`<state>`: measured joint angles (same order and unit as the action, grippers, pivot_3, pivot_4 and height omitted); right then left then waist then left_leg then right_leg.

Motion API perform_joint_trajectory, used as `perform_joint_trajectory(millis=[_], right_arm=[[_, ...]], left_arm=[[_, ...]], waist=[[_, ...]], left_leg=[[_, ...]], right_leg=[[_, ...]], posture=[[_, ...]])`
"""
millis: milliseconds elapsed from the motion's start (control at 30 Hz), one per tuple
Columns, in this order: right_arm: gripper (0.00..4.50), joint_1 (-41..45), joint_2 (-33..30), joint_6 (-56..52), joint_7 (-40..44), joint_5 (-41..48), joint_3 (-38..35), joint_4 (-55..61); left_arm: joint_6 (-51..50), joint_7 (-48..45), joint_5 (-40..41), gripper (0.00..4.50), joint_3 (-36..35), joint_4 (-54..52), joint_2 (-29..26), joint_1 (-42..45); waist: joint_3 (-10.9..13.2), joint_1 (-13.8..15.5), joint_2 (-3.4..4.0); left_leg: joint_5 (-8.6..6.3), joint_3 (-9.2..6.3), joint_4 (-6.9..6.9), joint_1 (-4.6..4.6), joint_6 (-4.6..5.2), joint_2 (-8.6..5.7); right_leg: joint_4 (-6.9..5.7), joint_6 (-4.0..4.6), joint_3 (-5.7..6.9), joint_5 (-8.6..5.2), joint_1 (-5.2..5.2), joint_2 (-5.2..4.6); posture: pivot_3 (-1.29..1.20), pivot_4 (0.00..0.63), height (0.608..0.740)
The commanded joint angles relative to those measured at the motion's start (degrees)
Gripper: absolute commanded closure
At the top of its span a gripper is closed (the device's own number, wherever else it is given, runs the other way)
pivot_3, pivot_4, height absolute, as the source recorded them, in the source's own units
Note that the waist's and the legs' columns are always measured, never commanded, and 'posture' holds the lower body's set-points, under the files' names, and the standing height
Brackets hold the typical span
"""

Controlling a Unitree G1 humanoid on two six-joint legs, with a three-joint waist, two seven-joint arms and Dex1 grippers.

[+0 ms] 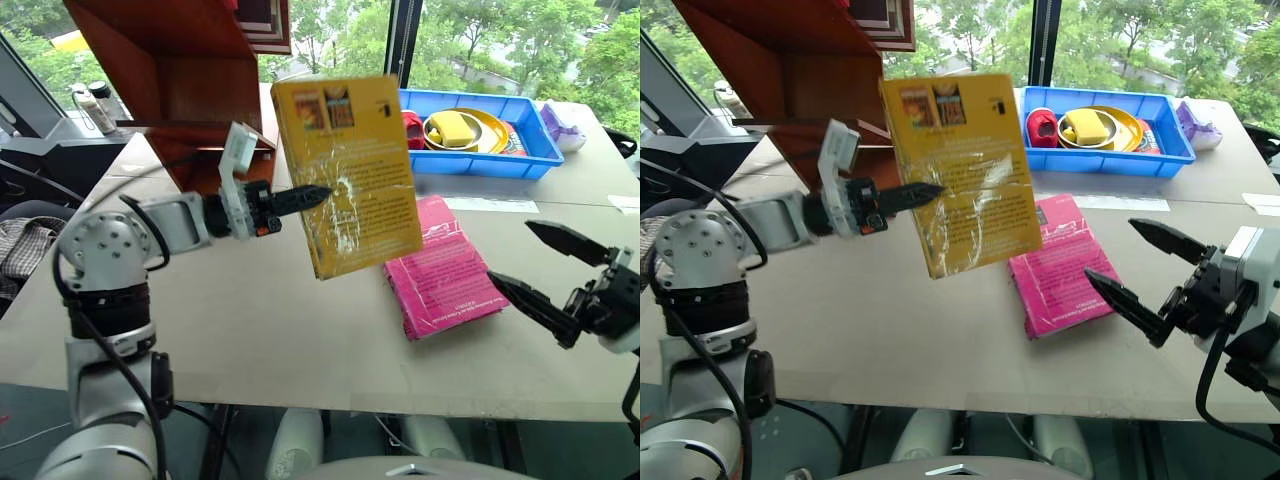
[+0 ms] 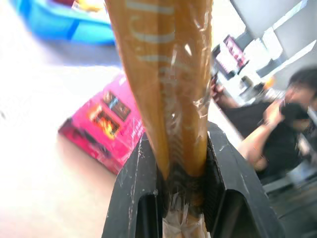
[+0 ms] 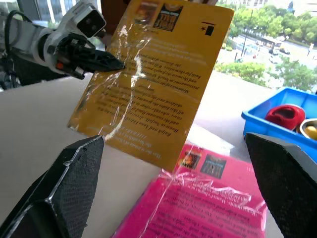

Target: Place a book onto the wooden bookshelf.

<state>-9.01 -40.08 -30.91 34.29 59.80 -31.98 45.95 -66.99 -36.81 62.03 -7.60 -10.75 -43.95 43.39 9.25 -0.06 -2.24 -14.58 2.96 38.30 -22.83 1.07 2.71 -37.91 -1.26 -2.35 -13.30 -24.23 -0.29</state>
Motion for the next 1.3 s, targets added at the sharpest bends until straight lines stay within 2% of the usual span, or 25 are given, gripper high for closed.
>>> perform_joint_trajectory(millis=[33, 133, 233, 333, 533, 667, 833, 967, 1033, 1200, 1267, 1300], right_arm=[[0.0, 8.7, -0.2, 0.5, -4.4, 7.6, 0.9, -4.0], [0.0, 15.5, -1.3, -0.1, -5.7, 11.5, 1.7, -7.8], [0.0, 20.2, -2.7, -0.4, -3.1, 12.7, 2.5, -11.9], [0.0, 24.0, -2.4, 0.1, -0.4, 11.5, 5.1, -15.3], [0.0, 28.1, 0.1, 2.2, 5.1, 5.7, 11.0, -20.2], [0.0, 30.1, 1.9, 2.8, 6.9, 3.1, 13.1, -21.3], [0.0, 29.0, 0.9, 3.2, 8.3, 0.0, 12.4, -20.6], [0.0, 26.4, -1.2, 4.3, 10.0, -3.5, 11.5, -19.0], [0.0, 25.1, -2.2, 4.6, 10.1, -4.7, 10.7, -17.8], [0.0, 22.4, -3.8, 4.1, 11.2, -4.2, 8.5, -16.0], [0.0, 22.0, -3.5, 4.6, 11.5, -4.0, 7.8, -16.2], [0.0, 21.9, -3.0, 4.9, 11.8, -3.5, 7.5, -16.2]], left_arm=[[14.4, -9.8, -12.6, 4.1, 5.8, -5.4, -4.3, 8.2], [27.9, -12.5, -26.5, 4.1, 10.0, -2.6, -7.7, 15.9], [42.2, -16.2, -42.3, 4.1, 15.4, 1.1, -12.7, 24.4], [49.7, -19.8, -53.0, 4.1, 18.5, 7.5, -17.7, 30.2], [55.3, -30.2, -66.9, 4.1, 22.7, 15.6, -27.2, 31.2], [57.7, -33.2, -77.1, 4.1, 26.1, 23.0, -29.7, 32.3], [64.9, -34.1, -83.7, 4.1, 29.2, 33.1, -27.7, 29.2], [70.2, -33.4, -85.6, 4.1, 30.3, 41.0, -24.5, 28.3], [73.9, -32.0, -88.2, 4.1, 31.1, 45.4, -23.7, 29.3], [76.1, -34.3, -86.9, 4.1, 29.1, 49.7, -20.9, 30.7], [75.6, -37.0, -86.5, 3.11, 28.5, 49.1, -21.5, 30.3], [75.2, -38.3, -86.4, 2.78, 28.1, 48.5, -22.0, 30.0]], waist=[[0.0, 0.1, 0.02], [0.1, 0.4, 0.03], [0.1, 0.4, 0.06], [0.2, 0.3, 0.14], [0.2, -0.5, 0.23], [0.2, -0.5, 0.24], [0.2, -0.3, 0.26], [0.1, -0.6, 0.4], [0.0, -0.8, 0.72], [0.0, -1.2, 0.77], [0.0, -1.4, 0.77], [0.0, -1.6, 0.77]], left_leg=[[0.0, 0.03, -0.01, 0.0, 0.01, -0.05], [0.01, -0.01, -0.01, -0.07, 0.03, -0.08], [0.0, 0.1, -0.09, -0.07, 0.03, -0.05], [0.0, 0.08, -0.18, -0.06, 0.03, -0.01], [-0.08, 0.07, -0.2, -0.11, 0.17, -0.01], [-0.09, 0.14, -0.15, -0.18, 0.19, 0.0], [-0.09, 0.02, 0.14, -0.97, 0.19, 0.04], [-0.09, 0.04, 0.14, -0.92, 0.19, 0.06], [-0.08, 0.13, 0.14, -0.78, 0.19, 0.05], [-0.07, 0.34, 0.1, 0.12, 0.21, 0.04], [-0.07, 0.31, 0.1, 0.33, 0.21, 0.06], [-0.06, 0.31, 0.12, 0.34, 0.2, 0.06]], right_leg=[[0.01, 0.0, -0.02, -0.01, 0.0, -0.05], [0.03, -0.01, 0.01, 0.0, -0.01, -0.05], [0.1, -0.01, 0.03, -0.01, 0.0, 0.07], [0.15, -0.25, -0.02, 0.07, -0.02, 0.17], [0.14, -0.34, -0.04, -0.01, -0.08, 0.18], [0.11, -0.39, -0.08, -0.03, -0.17, 0.16], [-0.07, -0.37, 0.1, 0.0, -0.88, 0.13], [-0.2, -0.36, 0.06, 0.0, -0.9, 0.16], [-0.35, -0.36, -0.05, 0.0, -0.89, 0.18], [-1.0, -0.5, -0.35, -0.22, -0.52, 0.32], [-1.05, -0.2, -0.45, -0.23, -0.41, 0.41], [-1.05, -0.14, -0.49, -0.2, -0.41, 0.44]], posture=[[0.0, 0.15, 0.74], [0.0, 0.15, 0.74], [0.0, 0.15, 0.74], [0.0, 0.15, 0.74], [0.0, 0.15, 0.74], [0.0, 0.15, 0.74], [0.0, 0.15, 0.74], [0.0, 0.15, 0.74], [0.0, 0.15, 0.74], [0.0, 0.15, 0.74], [0.0, 0.15, 0.74], [0.0, 0.15, 0.74]])
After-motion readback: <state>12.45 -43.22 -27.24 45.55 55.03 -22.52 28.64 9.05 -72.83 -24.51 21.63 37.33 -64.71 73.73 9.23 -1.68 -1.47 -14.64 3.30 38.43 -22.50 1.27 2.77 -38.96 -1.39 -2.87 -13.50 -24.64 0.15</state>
